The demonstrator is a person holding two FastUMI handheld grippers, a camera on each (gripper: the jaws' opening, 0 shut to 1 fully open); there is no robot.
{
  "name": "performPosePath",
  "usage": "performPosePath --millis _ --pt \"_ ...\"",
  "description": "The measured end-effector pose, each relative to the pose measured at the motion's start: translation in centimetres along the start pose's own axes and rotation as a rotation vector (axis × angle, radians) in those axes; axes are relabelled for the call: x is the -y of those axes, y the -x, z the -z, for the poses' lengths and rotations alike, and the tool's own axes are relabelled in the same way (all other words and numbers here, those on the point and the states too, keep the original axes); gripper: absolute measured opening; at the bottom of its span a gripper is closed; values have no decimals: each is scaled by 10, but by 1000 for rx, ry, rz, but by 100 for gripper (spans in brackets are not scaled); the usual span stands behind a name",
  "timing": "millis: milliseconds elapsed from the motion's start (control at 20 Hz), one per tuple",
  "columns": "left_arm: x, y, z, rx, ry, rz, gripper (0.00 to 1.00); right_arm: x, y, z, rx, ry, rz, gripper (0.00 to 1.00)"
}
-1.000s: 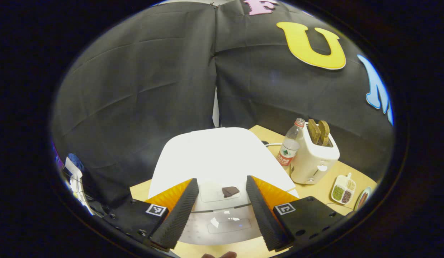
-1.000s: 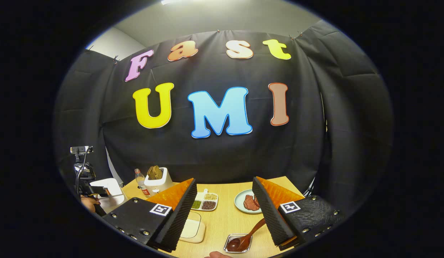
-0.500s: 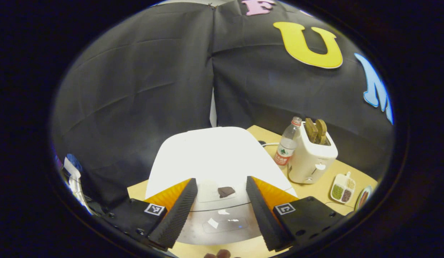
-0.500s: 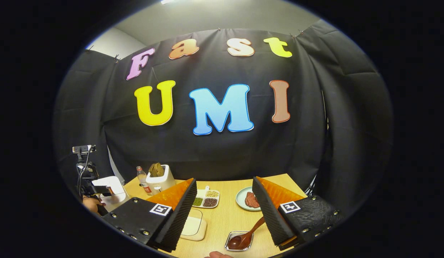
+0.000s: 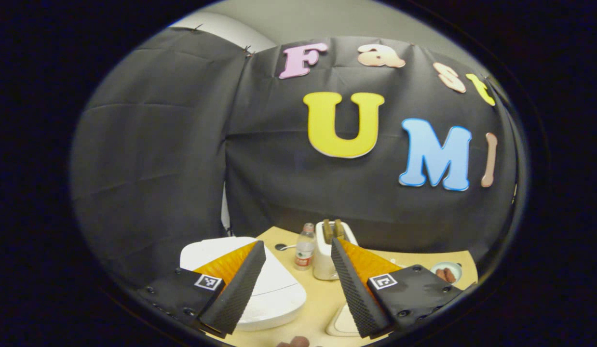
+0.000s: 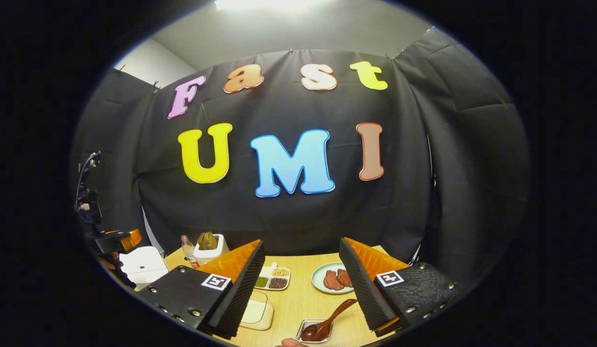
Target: Close the left gripper, press the button to open the rice cooker; take a wooden spoon from the chopstick holder with the right hand, scoop a spoonful of rice and pour it into the rice cooker, then put the wooden spoon back into the chopstick holder.
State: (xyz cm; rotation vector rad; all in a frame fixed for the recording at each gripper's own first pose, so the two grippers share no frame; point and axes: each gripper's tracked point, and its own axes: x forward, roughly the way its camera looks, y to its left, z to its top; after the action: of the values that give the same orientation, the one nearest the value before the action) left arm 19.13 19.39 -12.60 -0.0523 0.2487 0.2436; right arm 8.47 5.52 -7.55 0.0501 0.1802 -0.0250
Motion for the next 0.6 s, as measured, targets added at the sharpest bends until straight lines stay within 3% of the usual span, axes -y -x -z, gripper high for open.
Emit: performPosePath --millis 150,250,350,400,550,600 --pt "42 36 -31 78 -21 111 91 -6 12 -18 42 13 -12 94" --pt "65 62 -50 123 -57 168 100 -13 19 -28 59 17 -26 94" --pt "88 92 -63 146 -63 226 95 -19 27 -33 56 10 -36 94" --pt "96 104 -69 164 -68 244 99 -22 32 -36 59 2 -39 94" --pt "107 126 -71 195 -105 257 95 -28 41 -41 67 -13 -42 94" --pt "111 128 -65 186 -119 272 100 -32 44 -39 64 -11 -46 94"
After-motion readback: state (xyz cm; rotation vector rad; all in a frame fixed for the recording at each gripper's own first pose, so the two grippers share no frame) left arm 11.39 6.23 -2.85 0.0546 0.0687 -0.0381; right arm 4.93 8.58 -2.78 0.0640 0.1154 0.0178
